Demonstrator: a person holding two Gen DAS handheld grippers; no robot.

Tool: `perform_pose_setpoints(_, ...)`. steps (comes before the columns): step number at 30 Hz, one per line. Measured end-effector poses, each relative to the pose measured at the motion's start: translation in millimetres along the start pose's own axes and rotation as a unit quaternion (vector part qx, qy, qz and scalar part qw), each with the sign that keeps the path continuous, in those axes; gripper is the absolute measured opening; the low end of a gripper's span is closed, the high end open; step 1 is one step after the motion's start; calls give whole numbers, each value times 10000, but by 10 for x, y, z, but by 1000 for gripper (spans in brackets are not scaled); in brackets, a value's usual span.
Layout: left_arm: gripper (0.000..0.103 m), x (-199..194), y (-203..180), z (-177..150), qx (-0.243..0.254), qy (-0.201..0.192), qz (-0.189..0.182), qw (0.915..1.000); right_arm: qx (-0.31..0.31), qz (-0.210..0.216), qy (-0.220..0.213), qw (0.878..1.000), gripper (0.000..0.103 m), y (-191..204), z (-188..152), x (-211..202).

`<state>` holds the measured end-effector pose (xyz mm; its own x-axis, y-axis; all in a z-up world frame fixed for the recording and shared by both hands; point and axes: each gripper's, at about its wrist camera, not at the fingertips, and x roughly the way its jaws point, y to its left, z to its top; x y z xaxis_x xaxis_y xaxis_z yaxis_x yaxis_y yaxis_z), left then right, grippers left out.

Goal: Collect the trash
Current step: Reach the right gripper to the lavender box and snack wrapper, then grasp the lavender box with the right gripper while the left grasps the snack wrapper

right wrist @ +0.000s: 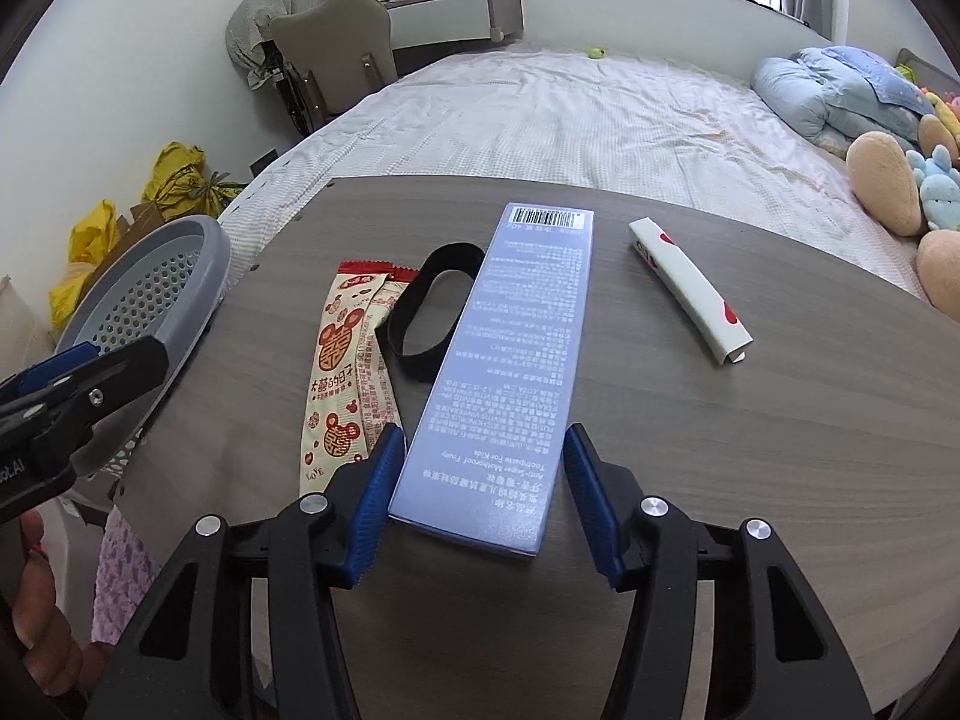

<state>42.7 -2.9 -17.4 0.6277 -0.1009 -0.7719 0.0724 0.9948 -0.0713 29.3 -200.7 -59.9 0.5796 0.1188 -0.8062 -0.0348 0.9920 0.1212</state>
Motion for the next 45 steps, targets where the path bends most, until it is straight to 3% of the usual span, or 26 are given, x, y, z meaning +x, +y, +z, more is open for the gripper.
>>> perform_pose_setpoints(9,93,-22,59,-11,-28,-12,-79,10000,300,-414,-61,9987,54,-246,1,-46)
perform_pose_setpoints(13,93,-5,44,-21,-3,19,-110,9999,433,-370,-69,9984,57,-413,-26,-96)
perform_pose_setpoints(16,93,16,7,-25,32,39,-108,9999,373,-415,-161,9983,64,-448,12,-129)
perform_pose_setpoints(31,93,63,-116,-32,182,114,-60,9997,-114,-352,21,9993,64,-402,341,224)
perform_pose_setpoints(34,93,81,-173,-31,237,138,-83,9996,-110,-338,58,9994,60,-410,350,259)
perform_pose_setpoints(39,93,116,-273,-36,316,200,-153,9992,-159,-337,36,9993,43,-424,338,276)
perform_pose_setpoints(45,93,148,-405,-50,416,233,-208,9986,68,-180,-119,9997,43,-514,278,167)
